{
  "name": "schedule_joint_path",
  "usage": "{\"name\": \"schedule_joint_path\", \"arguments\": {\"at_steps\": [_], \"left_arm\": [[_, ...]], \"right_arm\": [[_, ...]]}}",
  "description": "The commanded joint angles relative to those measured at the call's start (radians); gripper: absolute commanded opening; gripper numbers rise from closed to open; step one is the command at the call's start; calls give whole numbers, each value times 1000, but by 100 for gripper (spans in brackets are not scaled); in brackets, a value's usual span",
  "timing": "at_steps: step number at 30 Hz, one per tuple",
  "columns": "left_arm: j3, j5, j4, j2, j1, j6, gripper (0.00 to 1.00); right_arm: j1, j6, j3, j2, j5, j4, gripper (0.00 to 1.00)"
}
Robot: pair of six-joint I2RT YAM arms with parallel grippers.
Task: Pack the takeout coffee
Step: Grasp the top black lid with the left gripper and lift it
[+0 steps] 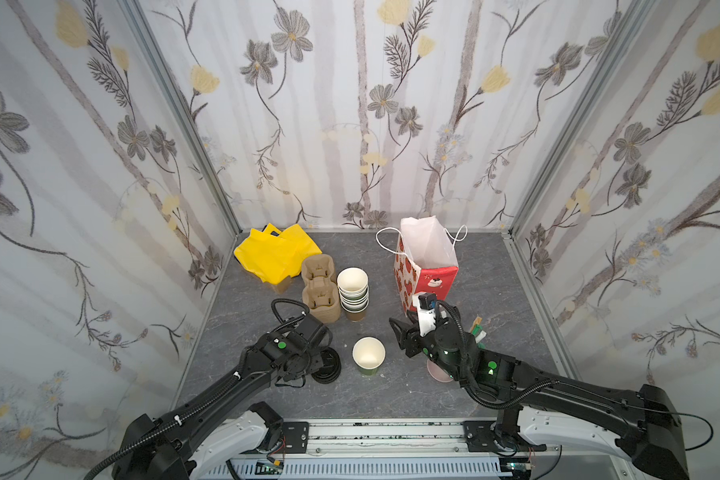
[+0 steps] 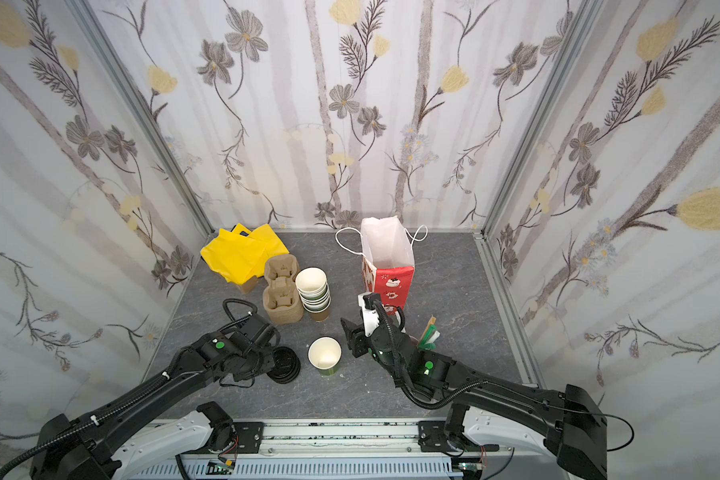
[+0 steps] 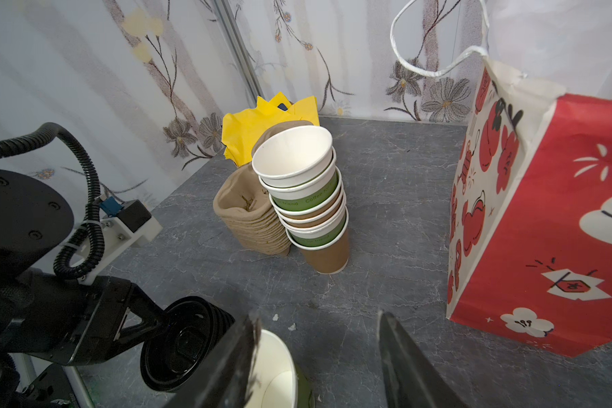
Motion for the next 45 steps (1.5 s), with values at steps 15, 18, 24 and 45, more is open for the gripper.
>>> {"name": "schedule_joint_path", "arguments": {"at_steps": [15, 18, 24, 45], "left_arm": [[-26, -5, 35, 9, -1, 23, 19], [-29, -3, 37, 14, -2, 25, 19], [-17, 2, 36, 11, -1, 27, 15], [30, 5, -3, -122, 1, 4, 8]], "right_arm": [[-1, 3, -2, 1, 21, 29, 58], [-1, 4, -2, -2, 22, 26, 58], [-1, 6, -5, -11, 24, 23, 58], [-26, -2, 9, -57, -48, 17, 59]]}}
